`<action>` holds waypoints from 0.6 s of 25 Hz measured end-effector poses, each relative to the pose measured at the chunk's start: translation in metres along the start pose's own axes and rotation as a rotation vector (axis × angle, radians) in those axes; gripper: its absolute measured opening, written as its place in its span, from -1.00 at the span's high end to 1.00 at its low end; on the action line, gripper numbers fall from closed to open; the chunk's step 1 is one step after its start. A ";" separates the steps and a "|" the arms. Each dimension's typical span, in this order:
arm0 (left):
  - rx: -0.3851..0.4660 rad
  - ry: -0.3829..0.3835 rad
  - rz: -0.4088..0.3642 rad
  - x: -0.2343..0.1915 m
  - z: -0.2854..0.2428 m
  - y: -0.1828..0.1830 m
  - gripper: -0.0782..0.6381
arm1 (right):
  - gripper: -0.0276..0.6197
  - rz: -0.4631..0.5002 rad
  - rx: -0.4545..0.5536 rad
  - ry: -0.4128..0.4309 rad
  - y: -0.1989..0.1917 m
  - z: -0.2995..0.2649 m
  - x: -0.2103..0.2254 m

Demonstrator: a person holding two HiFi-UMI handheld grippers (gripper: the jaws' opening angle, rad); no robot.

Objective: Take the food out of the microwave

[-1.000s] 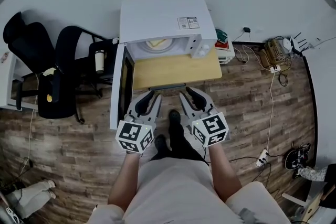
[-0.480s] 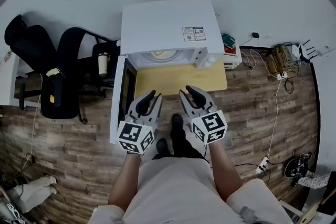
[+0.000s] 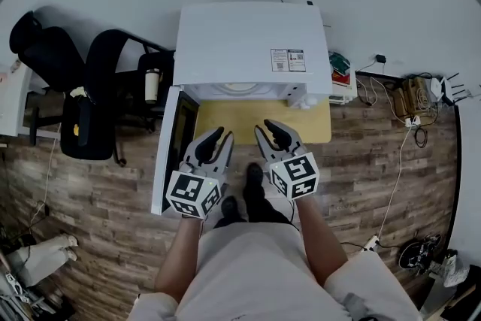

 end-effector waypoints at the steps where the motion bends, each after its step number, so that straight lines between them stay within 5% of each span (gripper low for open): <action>1: -0.002 0.007 0.004 -0.001 -0.004 0.000 0.57 | 0.66 -0.001 -0.005 0.003 -0.001 -0.005 0.004; 15: -0.012 0.087 0.036 -0.005 -0.046 -0.007 0.57 | 0.65 -0.047 -0.047 0.055 -0.019 -0.055 0.046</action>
Point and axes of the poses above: the fingertips, and each gripper's own axes: z backward along the fingers, x to its right, y out of its top, the point moved 10 cm from there along z, backward along the fingers, and after that the axes turned 3 degrees about -y, right-handed, at the moved point
